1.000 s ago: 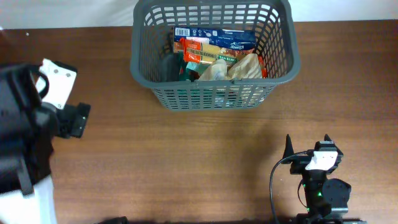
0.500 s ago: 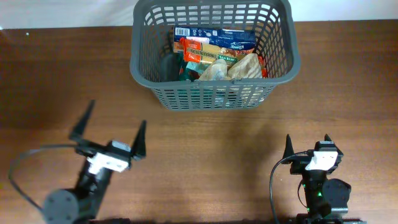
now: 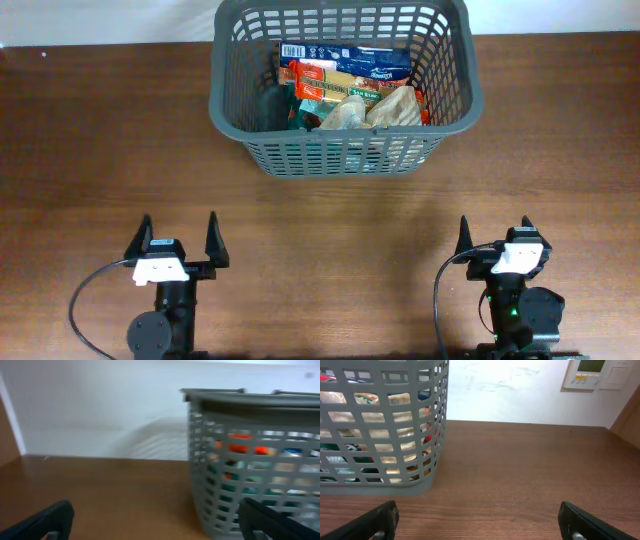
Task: Pack container
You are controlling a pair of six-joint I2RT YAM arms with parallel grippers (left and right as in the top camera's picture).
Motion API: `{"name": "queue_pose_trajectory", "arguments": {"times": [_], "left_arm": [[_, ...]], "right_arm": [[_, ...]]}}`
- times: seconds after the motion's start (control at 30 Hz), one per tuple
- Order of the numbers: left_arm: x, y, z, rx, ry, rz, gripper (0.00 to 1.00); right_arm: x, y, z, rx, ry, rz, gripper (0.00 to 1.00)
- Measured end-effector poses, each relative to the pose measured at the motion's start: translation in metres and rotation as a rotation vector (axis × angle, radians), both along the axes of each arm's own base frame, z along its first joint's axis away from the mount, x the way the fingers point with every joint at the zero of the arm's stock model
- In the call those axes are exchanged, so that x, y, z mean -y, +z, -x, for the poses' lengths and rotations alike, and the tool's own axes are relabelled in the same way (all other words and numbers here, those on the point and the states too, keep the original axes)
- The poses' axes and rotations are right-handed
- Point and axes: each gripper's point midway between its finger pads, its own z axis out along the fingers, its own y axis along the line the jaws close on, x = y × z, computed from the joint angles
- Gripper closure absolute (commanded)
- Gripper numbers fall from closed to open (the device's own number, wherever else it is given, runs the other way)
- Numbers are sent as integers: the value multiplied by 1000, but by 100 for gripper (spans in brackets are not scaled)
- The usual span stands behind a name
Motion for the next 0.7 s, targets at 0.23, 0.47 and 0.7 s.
{"name": "queue_pose_trajectory", "arguments": {"times": [0.23, 0.47, 0.7], "left_arm": [[-19, -30, -2, -60, 110, 47, 1], [-21, -46, -2, -116, 124, 49, 1], [-21, -46, -2, -116, 124, 49, 1]], "right_arm": [[0, 0, 0, 0, 0, 0, 1], [0, 0, 0, 0, 0, 0, 1], [0, 0, 0, 0, 0, 0, 1]]}}
